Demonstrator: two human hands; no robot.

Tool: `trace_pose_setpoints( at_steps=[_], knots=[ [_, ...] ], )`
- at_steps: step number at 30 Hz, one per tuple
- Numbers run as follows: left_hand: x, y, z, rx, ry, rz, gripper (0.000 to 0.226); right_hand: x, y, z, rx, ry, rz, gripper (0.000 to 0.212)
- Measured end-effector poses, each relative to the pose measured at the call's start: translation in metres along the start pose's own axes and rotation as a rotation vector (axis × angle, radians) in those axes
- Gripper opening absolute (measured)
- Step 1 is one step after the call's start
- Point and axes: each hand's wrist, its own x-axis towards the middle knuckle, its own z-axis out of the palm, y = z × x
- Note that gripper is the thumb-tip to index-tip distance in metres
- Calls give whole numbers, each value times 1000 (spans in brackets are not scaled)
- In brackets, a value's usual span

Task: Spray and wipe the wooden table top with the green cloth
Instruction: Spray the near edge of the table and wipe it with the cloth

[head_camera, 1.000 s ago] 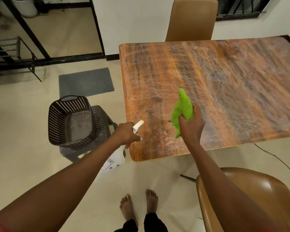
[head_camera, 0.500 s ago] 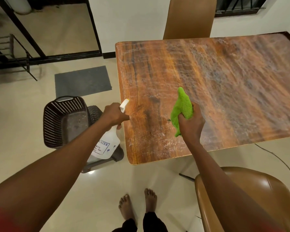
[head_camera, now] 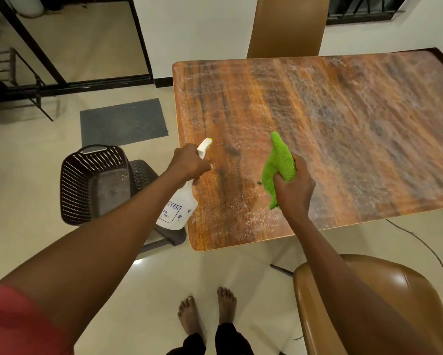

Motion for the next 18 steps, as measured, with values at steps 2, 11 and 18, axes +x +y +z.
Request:
trace_pose_setpoints(
  at_steps=[2, 11, 18],
  knots=[
    [-3, -5, 2, 6, 3, 5, 34, -9, 3, 1, -41, -72, -67, 47],
    [-9, -52, 0, -34, 131, -42, 18, -110, 49, 26, -419, -763, -605, 67],
    [-14, -76, 0, -26, 126, -22, 21, -127, 51, 37, -553, -839, -783, 35]
  ],
)
